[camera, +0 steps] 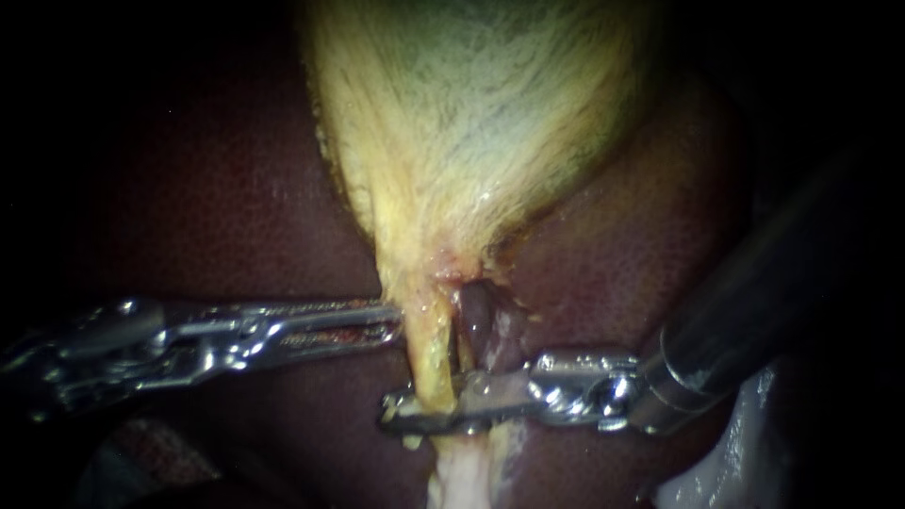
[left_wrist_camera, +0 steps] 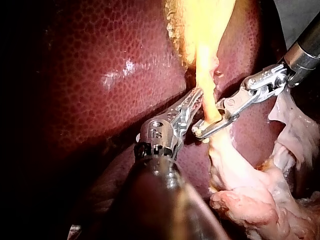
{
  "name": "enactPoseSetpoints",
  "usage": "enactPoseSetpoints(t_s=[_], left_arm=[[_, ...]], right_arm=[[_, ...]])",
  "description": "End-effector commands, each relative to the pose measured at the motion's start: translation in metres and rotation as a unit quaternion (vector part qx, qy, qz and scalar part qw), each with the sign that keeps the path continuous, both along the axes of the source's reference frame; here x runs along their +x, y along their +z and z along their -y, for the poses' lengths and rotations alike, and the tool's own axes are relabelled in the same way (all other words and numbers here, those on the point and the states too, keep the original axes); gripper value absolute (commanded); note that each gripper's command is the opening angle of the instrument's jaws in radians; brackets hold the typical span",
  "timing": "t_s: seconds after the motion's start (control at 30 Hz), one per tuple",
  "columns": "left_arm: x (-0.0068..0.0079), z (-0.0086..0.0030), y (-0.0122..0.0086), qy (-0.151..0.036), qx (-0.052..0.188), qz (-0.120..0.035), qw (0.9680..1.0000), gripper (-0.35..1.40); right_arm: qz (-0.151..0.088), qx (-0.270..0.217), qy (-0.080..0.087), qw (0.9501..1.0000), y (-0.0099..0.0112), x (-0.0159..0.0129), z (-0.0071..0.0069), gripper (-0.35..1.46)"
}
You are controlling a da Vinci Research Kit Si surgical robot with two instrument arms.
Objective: Going back second clip left tube
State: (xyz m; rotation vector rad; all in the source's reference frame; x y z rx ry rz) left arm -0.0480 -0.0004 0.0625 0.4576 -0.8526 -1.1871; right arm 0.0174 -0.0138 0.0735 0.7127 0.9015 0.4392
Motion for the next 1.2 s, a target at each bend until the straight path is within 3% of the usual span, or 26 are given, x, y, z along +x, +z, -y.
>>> enactPoseSetpoints(t_s=[0.03, 0.33, 0.37, 0.47, 0.53, 0.67, 1.2], left_arm=[[0.0000, 0.0000, 0.0000, 0.000, 0.000, 0.000, 1.0000, -0.20], [0.0000, 0.0000, 0.0000, -0.002, -0.001, -0.002, 1.0000, -0.32], [0.0000, 0.0000, 0.0000, -0.002, -0.001, -0.002, 1.0000, -0.33], [0.0001, 0.0000, 0.0000, -0.002, -0.001, -0.002, 1.0000, -0.35], [0.0001, 0.0000, 0.0000, -0.002, -0.001, -0.002, 1.0000, -0.35], [0.0001, 0.0000, 0.0000, -0.002, -0.001, -0.002, 1.0000, -0.35], [0.0002, 0.0001, -0.0002, -0.002, -0.001, -0.002, 1.0000, -0.35]], right_arm=[[0.000, 0.000, 0.000, 1.0000, -0.0001, 0.0000, 0.0001, -0.35], [-0.002, -0.007, -0.005, 1.0000, -0.0002, 0.0001, 0.0002, -0.35], [-0.004, -0.010, -0.006, 0.9999, -0.0002, 0.0001, 0.0002, -0.29], [-0.012, -0.009, -0.001, 0.9999, -0.0004, 0.0003, 0.0003, 0.14], [-0.017, -0.008, 0.002, 0.9998, -0.0004, 0.0004, 0.0003, 0.32], [-0.033, -0.017, 0.003, 0.9993, -0.0003, 0.0003, 0.0002, 0.47], [-0.075, -0.104, -0.035, 0.9911, 0.0001, 0.0001, -0.0001, 0.56]])
